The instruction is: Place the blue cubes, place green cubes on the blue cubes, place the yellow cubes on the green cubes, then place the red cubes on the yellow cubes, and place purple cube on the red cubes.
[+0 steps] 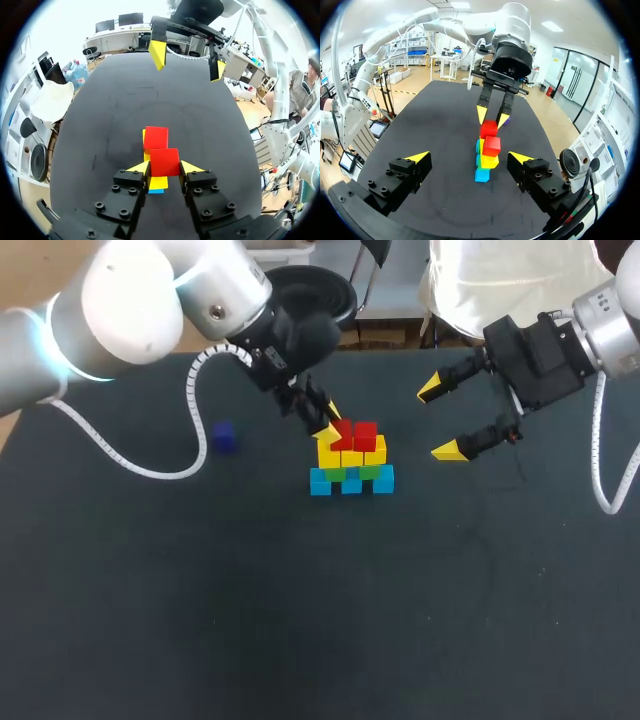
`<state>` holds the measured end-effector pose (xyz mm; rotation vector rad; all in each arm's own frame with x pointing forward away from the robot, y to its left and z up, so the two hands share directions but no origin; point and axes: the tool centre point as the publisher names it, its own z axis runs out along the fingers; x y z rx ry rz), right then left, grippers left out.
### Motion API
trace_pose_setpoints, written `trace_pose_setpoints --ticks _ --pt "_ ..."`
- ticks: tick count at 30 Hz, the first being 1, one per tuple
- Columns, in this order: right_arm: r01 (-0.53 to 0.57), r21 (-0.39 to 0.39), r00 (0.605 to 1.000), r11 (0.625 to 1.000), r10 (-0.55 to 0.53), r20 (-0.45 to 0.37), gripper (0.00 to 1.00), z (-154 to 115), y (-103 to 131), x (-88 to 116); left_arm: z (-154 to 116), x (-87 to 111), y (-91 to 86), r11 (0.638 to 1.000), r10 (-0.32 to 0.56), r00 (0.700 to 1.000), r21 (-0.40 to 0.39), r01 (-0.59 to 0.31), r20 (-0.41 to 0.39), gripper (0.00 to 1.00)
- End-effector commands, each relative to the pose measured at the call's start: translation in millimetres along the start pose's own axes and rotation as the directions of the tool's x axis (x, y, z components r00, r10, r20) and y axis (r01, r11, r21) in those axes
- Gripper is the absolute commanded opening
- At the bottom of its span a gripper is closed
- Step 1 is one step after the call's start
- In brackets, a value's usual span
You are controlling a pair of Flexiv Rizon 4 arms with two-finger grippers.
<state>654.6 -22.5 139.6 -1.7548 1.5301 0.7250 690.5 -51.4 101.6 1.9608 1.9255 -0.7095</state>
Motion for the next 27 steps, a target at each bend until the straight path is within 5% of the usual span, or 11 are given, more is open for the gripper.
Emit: trace_pose_setpoints --ticks 1,27 --pt "0.001 0.000 1.000 1.000 -0.001 0.002 1.00 0.2 -0.2 0.4 -0.5 -0.7 -0.6 1.000 -0.006 1.000 -0.003 0.005 -0.005 0.00" --pt "0.001 0.000 1.000 1.000 -0.001 0.002 1.00 0.2 -0.2 0.4 5.3 -0.4 -2.3 1.000 -0.023 1.000 0.000 0.023 -0.010 0.00"
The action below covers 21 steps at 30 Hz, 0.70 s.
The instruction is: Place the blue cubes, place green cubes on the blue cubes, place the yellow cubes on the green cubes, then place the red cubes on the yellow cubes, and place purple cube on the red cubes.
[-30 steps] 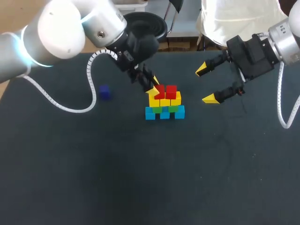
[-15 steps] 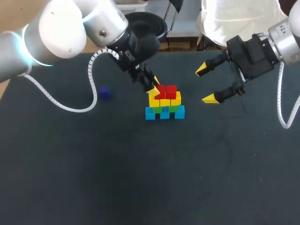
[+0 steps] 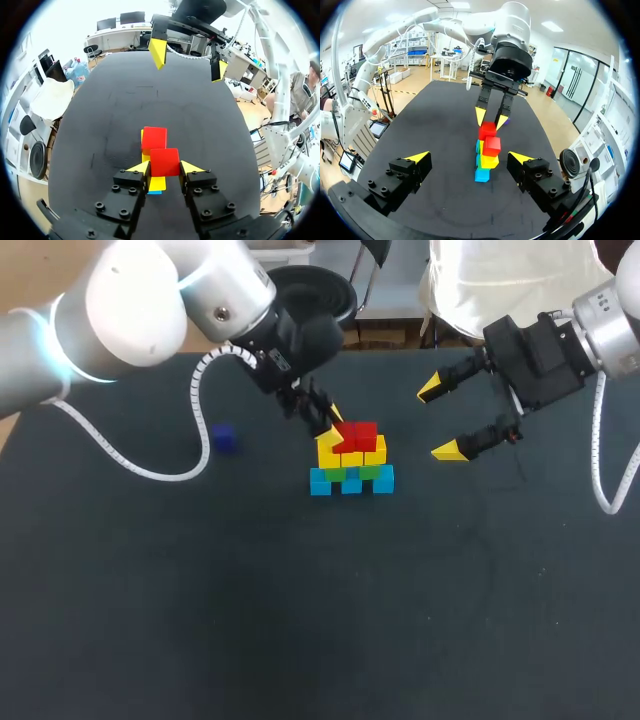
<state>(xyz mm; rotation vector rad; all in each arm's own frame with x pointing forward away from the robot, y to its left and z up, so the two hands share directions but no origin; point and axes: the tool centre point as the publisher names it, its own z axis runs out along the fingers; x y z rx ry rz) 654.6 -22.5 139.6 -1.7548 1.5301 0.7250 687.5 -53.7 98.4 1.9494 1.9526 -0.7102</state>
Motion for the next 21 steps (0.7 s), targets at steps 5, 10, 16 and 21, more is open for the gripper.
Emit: trace_pose_setpoints --ticks 5,10,16,21 --pt "0.001 0.000 1.000 1.000 -0.001 0.002 1.00 0.2 -0.2 0.4 1.6 2.1 -0.2 1.000 -0.009 1.000 0.000 0.009 -0.005 0.00" --pt "0.001 0.000 1.000 1.000 -0.001 0.002 1.00 0.2 -0.2 0.4 2.2 2.7 -0.2 1.000 -0.011 1.000 -0.001 0.011 -0.006 0.00" --pt "0.001 0.000 1.000 1.000 -0.001 0.002 1.00 0.2 -0.2 0.4 2.7 2.9 0.4 1.000 -0.011 1.000 -0.002 0.011 -0.005 0.00" --pt "0.001 0.000 1.000 1.000 -0.001 0.002 1.00 0.2 -0.2 0.4 3.1 3.6 0.9 1.000 -0.015 1.000 -0.005 0.015 -0.003 0.00"
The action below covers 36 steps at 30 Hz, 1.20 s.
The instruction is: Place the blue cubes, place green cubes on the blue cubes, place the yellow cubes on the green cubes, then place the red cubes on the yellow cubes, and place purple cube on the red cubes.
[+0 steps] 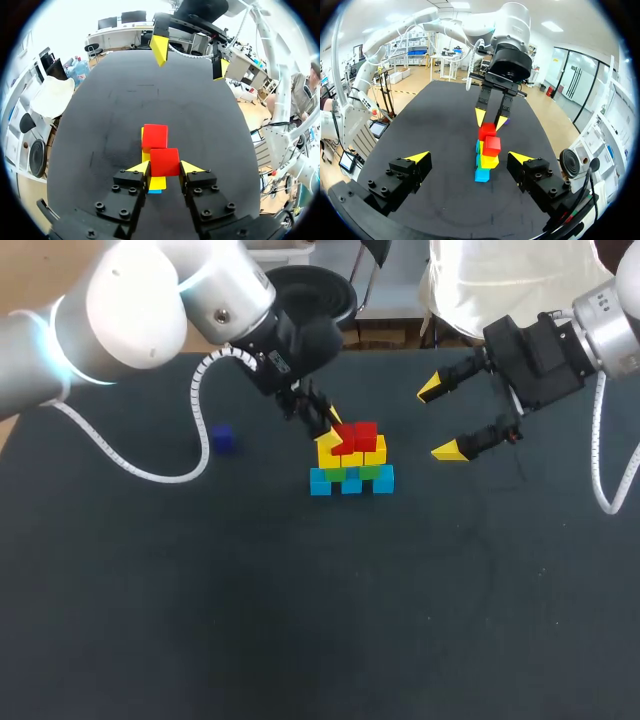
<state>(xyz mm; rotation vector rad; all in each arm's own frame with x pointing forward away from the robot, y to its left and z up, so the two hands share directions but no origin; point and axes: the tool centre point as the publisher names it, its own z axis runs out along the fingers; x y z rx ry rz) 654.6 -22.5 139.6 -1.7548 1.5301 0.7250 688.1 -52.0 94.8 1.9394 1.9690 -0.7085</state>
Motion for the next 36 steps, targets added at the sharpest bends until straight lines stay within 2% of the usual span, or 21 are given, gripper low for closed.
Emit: trace_pose_setpoints --ticks 1,36 --pt "0.001 0.000 1.000 1.000 -0.001 0.002 1.00 0.2 -0.2 0.4 1.3 0.8 0.5 1.000 -0.003 1.000 -0.004 0.003 -0.001 0.00" --pt "0.001 0.000 1.000 1.000 -0.001 0.002 1.00 0.2 -0.2 0.4 1.5 0.8 2.0 1.000 -0.014 1.000 -0.007 0.014 0.006 0.00"
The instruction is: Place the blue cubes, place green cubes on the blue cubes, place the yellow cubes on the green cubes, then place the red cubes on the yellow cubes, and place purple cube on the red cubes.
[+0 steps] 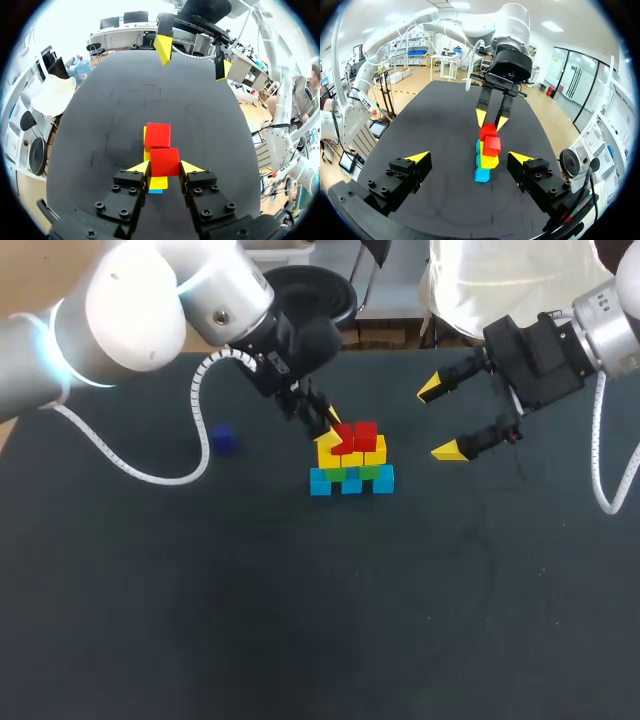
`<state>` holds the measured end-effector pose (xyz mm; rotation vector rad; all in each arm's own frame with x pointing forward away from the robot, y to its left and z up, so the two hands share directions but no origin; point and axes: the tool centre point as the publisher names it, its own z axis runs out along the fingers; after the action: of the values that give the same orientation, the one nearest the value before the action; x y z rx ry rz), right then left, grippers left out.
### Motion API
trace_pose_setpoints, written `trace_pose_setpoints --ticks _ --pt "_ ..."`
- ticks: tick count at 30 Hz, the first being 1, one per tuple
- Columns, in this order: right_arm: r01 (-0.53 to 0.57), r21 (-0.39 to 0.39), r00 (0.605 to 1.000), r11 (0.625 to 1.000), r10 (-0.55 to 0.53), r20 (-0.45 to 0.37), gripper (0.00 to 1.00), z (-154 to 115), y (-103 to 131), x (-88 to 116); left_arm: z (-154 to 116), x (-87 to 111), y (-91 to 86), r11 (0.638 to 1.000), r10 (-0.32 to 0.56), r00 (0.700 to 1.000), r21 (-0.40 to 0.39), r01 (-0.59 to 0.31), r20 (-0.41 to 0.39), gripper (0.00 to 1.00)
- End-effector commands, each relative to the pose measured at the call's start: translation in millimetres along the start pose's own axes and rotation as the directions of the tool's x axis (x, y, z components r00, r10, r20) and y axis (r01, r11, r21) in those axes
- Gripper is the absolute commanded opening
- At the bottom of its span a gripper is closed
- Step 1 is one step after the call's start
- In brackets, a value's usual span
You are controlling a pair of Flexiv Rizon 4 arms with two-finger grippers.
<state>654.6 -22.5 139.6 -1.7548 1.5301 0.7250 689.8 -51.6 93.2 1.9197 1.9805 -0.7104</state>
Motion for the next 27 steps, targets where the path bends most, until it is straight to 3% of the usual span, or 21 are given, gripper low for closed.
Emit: trace_pose_setpoints --ticks 1,27 --pt "0.001 0.000 1.000 1.000 -0.001 0.002 1.00 0.2 -0.2 0.4 0.6 -0.4 0.0 1.000 0.000 1.000 -0.001 0.000 0.000 0.00" --pt "0.001 0.000 1.000 1.000 -0.001 0.002 1.00 0.2 -0.2 0.4 1.6 -2.8 -0.8 1.000 -0.003 1.000 -0.005 0.004 0.007 0.00"
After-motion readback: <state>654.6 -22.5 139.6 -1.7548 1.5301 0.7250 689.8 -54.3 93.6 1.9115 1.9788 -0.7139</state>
